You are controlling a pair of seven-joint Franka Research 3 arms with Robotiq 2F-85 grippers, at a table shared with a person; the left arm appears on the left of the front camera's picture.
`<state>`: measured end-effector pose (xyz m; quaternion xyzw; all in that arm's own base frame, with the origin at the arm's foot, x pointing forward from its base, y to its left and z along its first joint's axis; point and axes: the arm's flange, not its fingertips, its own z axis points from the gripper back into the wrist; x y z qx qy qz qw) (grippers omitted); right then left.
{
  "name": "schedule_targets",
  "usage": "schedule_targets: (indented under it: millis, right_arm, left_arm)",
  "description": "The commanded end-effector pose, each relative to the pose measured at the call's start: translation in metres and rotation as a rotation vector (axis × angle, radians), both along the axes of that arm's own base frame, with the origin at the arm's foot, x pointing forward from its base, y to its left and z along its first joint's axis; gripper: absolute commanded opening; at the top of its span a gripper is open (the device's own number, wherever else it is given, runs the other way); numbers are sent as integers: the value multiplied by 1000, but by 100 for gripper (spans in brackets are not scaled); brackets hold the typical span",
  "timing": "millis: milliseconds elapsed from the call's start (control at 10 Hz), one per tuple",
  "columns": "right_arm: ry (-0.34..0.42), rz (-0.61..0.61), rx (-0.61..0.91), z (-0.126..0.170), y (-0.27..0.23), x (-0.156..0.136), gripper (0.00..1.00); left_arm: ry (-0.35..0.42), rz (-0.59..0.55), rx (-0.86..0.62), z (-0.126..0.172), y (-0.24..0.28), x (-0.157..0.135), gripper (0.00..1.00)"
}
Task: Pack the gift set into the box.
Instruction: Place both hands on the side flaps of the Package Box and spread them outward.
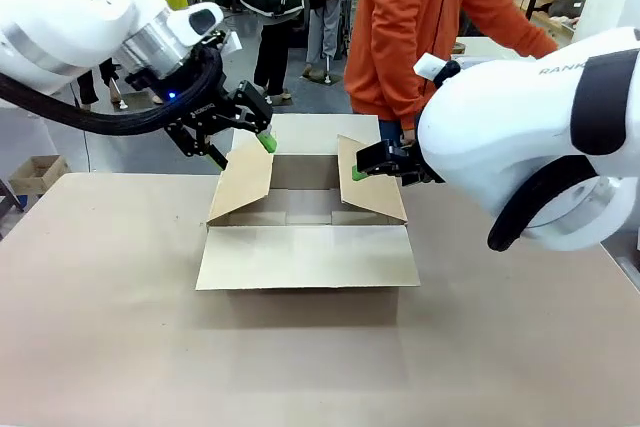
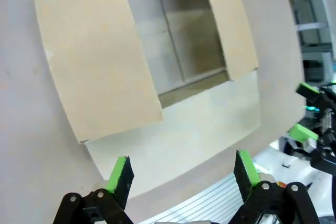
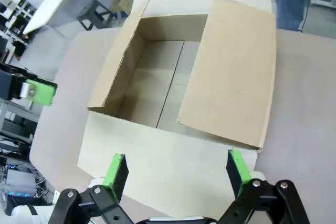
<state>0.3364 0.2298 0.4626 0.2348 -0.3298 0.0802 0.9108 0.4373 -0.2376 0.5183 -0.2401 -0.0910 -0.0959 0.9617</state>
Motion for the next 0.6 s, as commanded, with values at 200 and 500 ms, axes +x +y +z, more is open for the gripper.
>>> schedule_targets:
  millis: [200,500]
  right_arm:
    - [-4,3,-2,3,-3,2,100]
    - [-4,3,-2,3,-3,2,100]
  left_arm:
    - [134,56,362,1,-77,71,100]
    - [155,143,450,-34,-87,97,100]
